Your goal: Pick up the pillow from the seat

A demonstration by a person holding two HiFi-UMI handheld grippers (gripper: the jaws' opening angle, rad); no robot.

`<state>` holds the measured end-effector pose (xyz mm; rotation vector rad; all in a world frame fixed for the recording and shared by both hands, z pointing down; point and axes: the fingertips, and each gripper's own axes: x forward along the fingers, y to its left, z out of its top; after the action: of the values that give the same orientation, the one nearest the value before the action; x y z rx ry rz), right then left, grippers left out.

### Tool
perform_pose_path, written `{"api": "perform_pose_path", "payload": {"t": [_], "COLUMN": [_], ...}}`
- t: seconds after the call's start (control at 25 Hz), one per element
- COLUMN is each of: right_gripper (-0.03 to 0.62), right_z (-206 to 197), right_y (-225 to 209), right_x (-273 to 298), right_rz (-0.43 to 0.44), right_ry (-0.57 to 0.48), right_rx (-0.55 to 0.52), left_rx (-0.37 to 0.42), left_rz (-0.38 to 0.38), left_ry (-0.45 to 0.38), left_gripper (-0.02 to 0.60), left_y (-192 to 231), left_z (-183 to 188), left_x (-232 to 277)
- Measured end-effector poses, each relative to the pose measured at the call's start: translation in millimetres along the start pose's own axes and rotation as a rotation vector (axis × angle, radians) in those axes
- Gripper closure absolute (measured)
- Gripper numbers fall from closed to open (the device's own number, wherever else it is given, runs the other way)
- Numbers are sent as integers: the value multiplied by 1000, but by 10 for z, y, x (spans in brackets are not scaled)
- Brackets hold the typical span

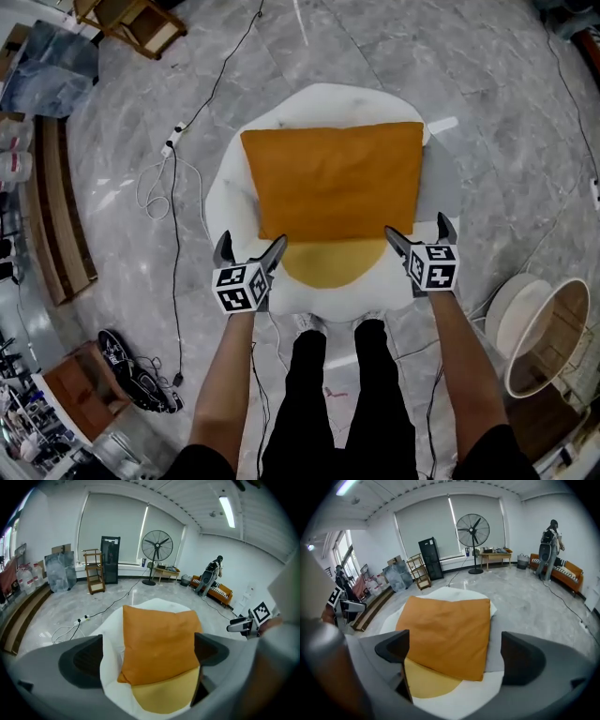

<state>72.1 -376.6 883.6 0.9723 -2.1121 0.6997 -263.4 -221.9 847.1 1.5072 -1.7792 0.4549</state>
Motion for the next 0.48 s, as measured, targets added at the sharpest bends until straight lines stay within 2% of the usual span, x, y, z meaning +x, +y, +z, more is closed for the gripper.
{"api": "perform_pose_path", "payload": {"t": [0.24,0.48], "right_gripper": [5,5], "right_z": [-436,-737], "right_y": [-274,-562], "right_x": [763,1341], "right_rz": [20,59], "right_ry": [92,137], "right_rx": [62,137], "left_rx": [-60,-104], "left_rz": [-4,-5], "left_ry": [39,51], "left_gripper": [-15,-15], "left_y": [241,402], "left_z": [-401,-653], "left_x": [718,1332]}}
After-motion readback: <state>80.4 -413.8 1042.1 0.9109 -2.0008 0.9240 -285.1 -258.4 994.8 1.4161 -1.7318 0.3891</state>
